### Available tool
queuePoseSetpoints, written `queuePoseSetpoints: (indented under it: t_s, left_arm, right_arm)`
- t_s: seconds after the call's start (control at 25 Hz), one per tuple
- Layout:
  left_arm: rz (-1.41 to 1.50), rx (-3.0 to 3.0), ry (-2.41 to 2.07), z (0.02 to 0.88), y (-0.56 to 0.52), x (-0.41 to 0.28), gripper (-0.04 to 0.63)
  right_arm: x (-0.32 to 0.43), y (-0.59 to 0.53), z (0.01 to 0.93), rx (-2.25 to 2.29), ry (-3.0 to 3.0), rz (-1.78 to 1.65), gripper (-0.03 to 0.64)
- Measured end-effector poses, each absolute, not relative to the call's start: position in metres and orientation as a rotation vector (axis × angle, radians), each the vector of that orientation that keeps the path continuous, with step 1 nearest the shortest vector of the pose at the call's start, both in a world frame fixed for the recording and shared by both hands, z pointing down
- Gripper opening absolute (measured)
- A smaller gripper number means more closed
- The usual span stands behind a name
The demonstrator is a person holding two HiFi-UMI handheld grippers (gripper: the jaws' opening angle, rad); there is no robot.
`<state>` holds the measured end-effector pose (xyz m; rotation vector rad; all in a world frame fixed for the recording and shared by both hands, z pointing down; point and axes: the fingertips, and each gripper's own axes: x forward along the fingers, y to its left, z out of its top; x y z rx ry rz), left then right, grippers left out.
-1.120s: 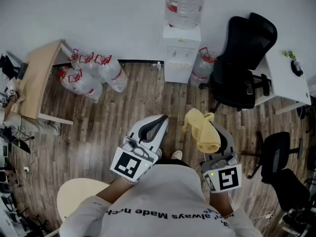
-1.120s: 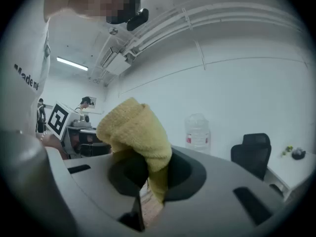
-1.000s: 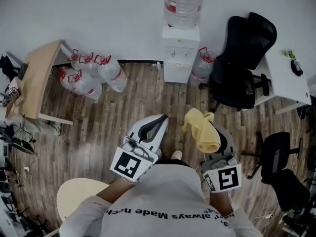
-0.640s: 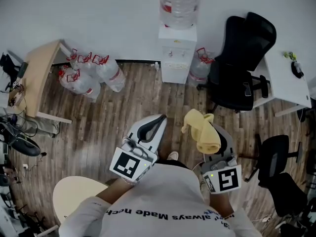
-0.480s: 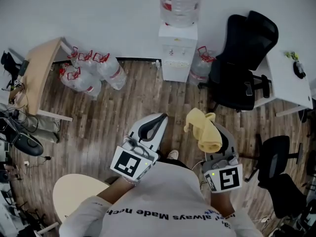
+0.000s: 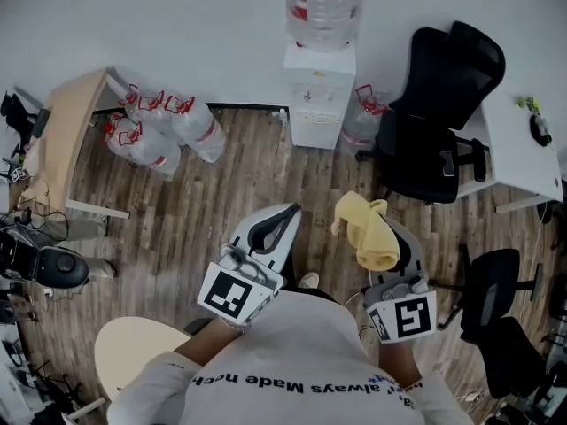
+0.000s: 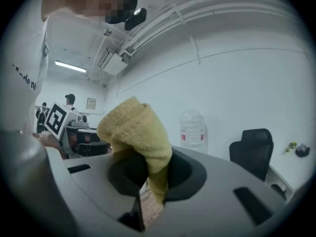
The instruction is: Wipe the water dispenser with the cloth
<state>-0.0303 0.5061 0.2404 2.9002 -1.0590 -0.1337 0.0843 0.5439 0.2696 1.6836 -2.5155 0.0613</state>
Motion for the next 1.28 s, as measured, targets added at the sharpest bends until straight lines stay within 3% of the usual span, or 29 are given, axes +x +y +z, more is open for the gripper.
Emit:
queuePoseSetpoints:
  t_s: [1.28]
  left_arm:
    - [-0.149,2.903,-0.977,0.232,0.284,-0.118,0.02]
  right_arm:
    - [-0.01,0.321,0.261,1.682,-2.47,0.08,0.063]
